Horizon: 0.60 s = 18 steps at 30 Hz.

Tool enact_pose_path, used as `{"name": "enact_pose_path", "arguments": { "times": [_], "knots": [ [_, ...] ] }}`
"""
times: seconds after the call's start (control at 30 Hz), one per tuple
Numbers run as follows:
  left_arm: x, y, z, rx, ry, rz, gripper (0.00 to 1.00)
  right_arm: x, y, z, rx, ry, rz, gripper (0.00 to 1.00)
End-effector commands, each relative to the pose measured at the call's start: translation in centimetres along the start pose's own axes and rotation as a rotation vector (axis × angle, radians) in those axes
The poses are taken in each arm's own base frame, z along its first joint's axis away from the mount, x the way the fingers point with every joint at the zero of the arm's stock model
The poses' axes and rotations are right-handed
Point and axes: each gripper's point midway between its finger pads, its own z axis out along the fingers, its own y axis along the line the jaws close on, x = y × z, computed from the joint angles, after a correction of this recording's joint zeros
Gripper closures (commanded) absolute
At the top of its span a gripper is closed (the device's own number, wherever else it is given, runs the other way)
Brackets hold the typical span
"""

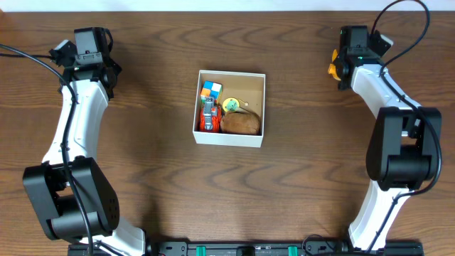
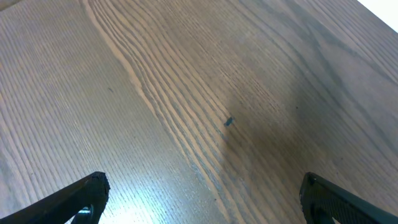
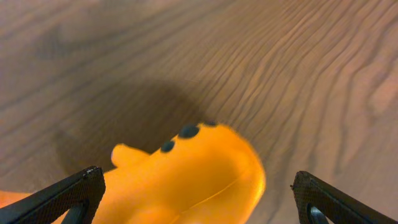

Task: Pack container
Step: 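Grasp the orange rubber toy with the right gripper and lift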

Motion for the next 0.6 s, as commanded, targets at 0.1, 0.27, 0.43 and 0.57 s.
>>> {"name": "enact_pose_path", "arguments": {
  "times": [0.1,0.27,0.43,0.57],
  "knots": [
    [-1.7,0.1,-1.2,0.005,-0.043,-0.010,0.02,2.3,0.5,1.7,-0.019,0.066,0.029,0.01],
    [-1.7,0.1,-1.2,0.005,-0.043,-0.010,0.02,3.5,1.0,2.3,-0.055,0.119,0.025,0.10],
    [-1.7,0.1,-1.2,0.005,-0.043,-0.010,0.02,3.9,1.6,2.3,-0.092,0.144,0.030,0.66],
    [-1.7,0.1,-1.2,0.005,-0.043,-0.010,0.02,4.2,2.1,2.1,-0.123,0.165,0.009,0.93]
  ]
}}
